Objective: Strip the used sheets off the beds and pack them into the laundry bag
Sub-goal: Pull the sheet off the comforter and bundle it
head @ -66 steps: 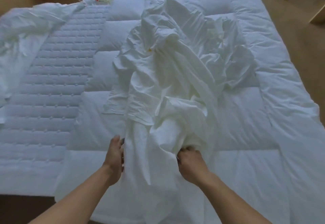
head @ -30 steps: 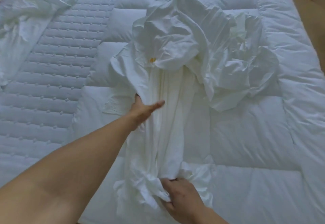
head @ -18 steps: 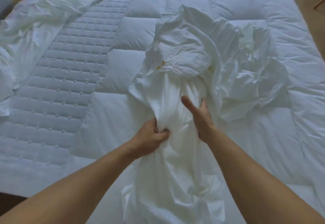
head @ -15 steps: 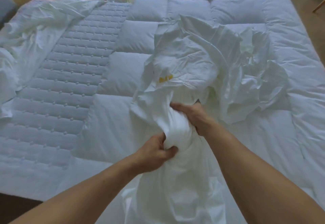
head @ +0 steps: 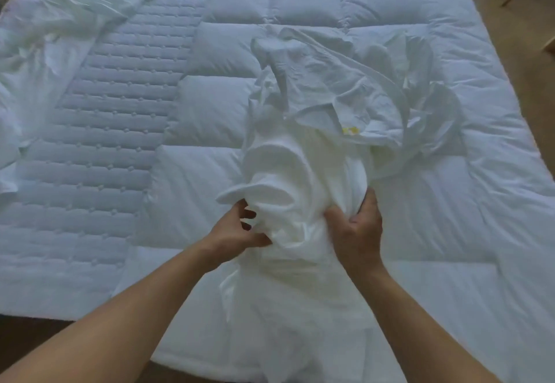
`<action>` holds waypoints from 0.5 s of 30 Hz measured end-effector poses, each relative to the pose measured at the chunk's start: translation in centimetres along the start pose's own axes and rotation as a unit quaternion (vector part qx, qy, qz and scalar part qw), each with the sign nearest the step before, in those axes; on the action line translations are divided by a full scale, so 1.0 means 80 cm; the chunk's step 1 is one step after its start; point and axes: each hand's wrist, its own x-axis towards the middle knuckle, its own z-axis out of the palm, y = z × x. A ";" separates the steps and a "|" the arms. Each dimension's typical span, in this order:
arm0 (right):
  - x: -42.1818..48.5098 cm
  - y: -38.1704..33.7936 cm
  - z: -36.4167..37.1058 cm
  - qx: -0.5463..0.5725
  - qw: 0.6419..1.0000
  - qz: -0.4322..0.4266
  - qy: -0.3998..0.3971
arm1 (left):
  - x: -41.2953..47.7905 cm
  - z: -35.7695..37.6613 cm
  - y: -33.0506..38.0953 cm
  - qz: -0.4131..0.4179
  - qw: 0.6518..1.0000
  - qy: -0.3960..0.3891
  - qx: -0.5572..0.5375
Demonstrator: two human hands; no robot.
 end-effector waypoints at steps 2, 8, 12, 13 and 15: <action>-0.055 0.046 -0.012 -0.069 0.995 0.064 -0.011 | -0.017 -0.002 -0.023 -0.029 0.998 -0.047 -0.017; -0.165 0.125 -0.029 -0.184 0.978 0.088 -0.043 | -0.041 0.004 -0.043 0.005 0.961 0.277 -0.005; -0.176 0.134 -0.026 -0.277 0.949 0.130 -0.080 | -0.053 0.047 -0.045 0.091 0.964 0.208 0.138; -0.170 0.133 -0.025 -0.302 0.936 0.169 -0.070 | -0.052 0.062 -0.054 0.063 0.966 0.150 0.203; -0.156 0.136 -0.021 -0.336 0.910 0.241 -0.039 | -0.049 0.081 -0.075 -0.034 0.955 0.078 0.283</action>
